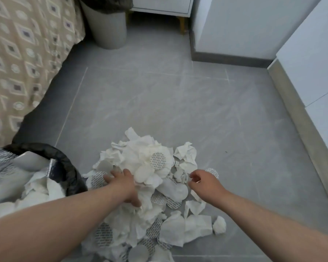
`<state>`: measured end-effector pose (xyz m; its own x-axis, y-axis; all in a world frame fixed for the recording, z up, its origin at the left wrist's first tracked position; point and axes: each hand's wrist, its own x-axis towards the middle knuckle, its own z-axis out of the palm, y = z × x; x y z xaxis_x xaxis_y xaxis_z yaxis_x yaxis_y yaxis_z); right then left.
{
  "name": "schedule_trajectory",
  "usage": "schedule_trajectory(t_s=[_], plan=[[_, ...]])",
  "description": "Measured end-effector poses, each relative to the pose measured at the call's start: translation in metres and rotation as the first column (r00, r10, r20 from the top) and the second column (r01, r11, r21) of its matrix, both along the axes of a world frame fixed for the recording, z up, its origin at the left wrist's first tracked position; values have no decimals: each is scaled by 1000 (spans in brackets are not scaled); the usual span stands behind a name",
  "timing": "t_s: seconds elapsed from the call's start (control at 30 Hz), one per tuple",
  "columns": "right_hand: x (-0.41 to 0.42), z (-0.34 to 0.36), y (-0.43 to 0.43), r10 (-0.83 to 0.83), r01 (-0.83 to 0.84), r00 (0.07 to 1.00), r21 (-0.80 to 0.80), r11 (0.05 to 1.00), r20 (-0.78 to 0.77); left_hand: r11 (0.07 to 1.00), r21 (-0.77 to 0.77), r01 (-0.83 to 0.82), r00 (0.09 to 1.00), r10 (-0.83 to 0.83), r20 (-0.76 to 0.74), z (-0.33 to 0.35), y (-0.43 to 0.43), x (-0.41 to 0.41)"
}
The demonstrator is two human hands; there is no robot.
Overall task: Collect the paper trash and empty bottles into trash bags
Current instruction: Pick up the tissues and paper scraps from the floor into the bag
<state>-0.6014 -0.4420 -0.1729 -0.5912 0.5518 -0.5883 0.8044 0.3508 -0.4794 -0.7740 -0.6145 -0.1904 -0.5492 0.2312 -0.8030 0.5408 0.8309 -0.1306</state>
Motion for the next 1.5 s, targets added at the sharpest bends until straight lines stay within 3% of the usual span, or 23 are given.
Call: schedule_trajectory(t_s=[0.17, 0.23, 0.33, 0.43, 0.5, 0.57, 0.73, 0.97, 1.33, 1.5], plan=[[-42, -3, -8, 271, -261, 962, 164, 951, -43, 964, 195, 183, 983, -184, -11, -12, -19, 0], [-69, -6, -15, 312, -295, 947, 182, 938, -77, 943, 231, 240, 970, -244, -14, -15, -26, -4], [-106, -14, -27, 167, -160, 984, 105, 982, -61, 925, 222, 309, 949, -315, -10, -18, -30, -7], [-124, -31, -35, -30, 33, 997, -35, 999, 68, 924, 216, 315, 947, -322, -6, -19, -30, -9], [-125, -42, -41, -41, 46, 994, -48, 998, 104, 921, 227, 317, 946, -324, -9, -17, -29, -9], [-124, -45, -46, -61, 62, 998, -4, 998, 31, 921, 247, 301, 950, -311, 3, -17, -29, -8], [-109, -25, -38, -126, 118, 984, -68, 991, -128, 913, 283, 294, 949, -315, 28, -5, -25, -9], [-71, 36, 1, -59, 70, 984, 63, 996, -167, 863, 417, 286, 948, -318, 10, 34, -21, -3], [-32, 100, -21, -185, 168, 946, -87, 982, -267, 727, 661, 184, 952, -300, 65, 102, -57, 14], [-32, 109, -24, -305, 260, 889, -171, 950, -342, 594, 804, -4, 979, -162, 125, 137, -83, 5]])
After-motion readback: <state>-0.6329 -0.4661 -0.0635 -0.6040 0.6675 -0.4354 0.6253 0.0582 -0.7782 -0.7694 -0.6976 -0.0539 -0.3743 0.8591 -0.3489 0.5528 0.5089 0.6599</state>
